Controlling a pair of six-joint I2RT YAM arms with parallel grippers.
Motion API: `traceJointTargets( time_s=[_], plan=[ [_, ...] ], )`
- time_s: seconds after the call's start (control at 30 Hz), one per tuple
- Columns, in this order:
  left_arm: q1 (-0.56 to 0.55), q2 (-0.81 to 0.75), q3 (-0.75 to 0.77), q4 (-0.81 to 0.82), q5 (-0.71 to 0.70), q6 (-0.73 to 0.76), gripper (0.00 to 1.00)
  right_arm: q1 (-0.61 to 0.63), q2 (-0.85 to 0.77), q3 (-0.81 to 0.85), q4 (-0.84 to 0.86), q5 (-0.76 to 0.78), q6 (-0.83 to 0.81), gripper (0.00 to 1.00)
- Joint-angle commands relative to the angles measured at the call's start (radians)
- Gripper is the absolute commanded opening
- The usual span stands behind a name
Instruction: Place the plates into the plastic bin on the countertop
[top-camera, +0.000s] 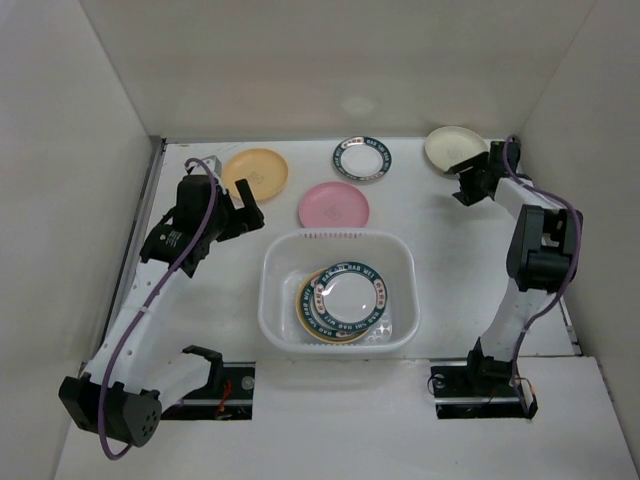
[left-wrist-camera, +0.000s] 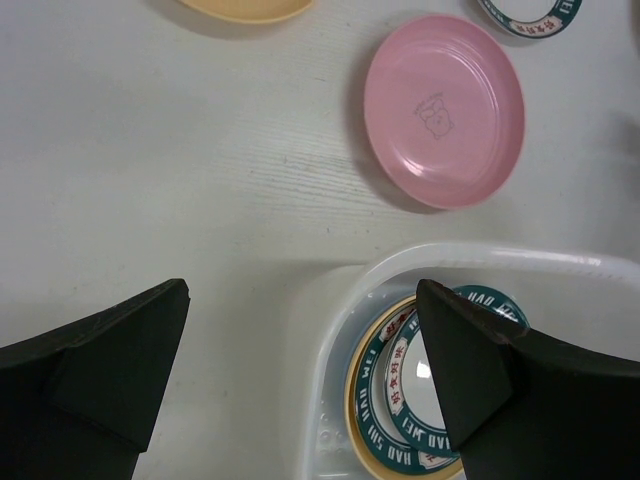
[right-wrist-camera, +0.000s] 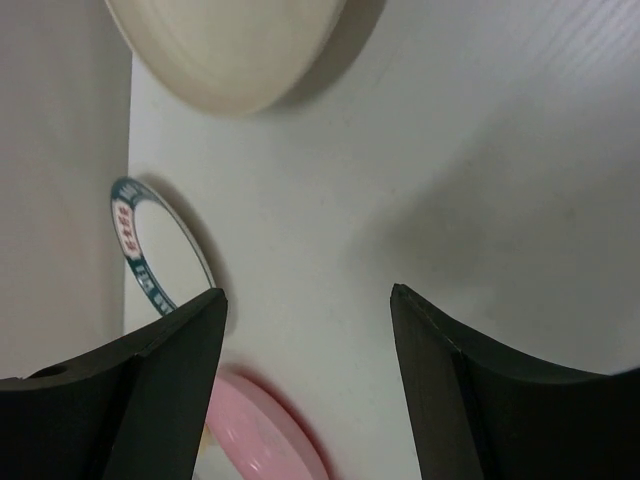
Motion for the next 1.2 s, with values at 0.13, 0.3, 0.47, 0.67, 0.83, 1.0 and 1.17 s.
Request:
traceJointTargets(
  time_s=[0.13,0.3,0.47,0.67,0.83,1.0,1.17],
  plan=[
    [0.037,-0.029,-0.007,0.017,0.007,-0.017,1.00,-0.022,0.143,0.149,0.156,0.019,0.228,0.70],
    [0.064,-0.029,0.009,-0.006,0.007,-0.017,1.00,-0.036,0.226,0.185,0.193,0.046,0.319,0.69],
    [0.090,-0.022,0.030,-0.024,0.007,-0.010,1.00,-0.044,0.289,0.192,0.240,0.054,0.425,0.67],
    [0.116,-0.022,0.043,-0.042,0.019,-0.007,1.00,-0.047,0.352,0.246,0.244,0.074,0.499,0.63],
    [0.135,-0.025,0.046,-0.050,0.026,-0.007,1.00,-0.050,0.393,0.297,0.241,0.074,0.542,0.54],
    [0.149,-0.023,0.052,-0.058,0.030,-0.004,1.00,-0.051,0.418,0.324,0.239,0.073,0.572,0.35],
    [0.149,-0.020,0.052,-0.058,0.030,-0.004,1.00,-0.053,0.395,0.308,0.242,0.069,0.574,0.10]
  ],
)
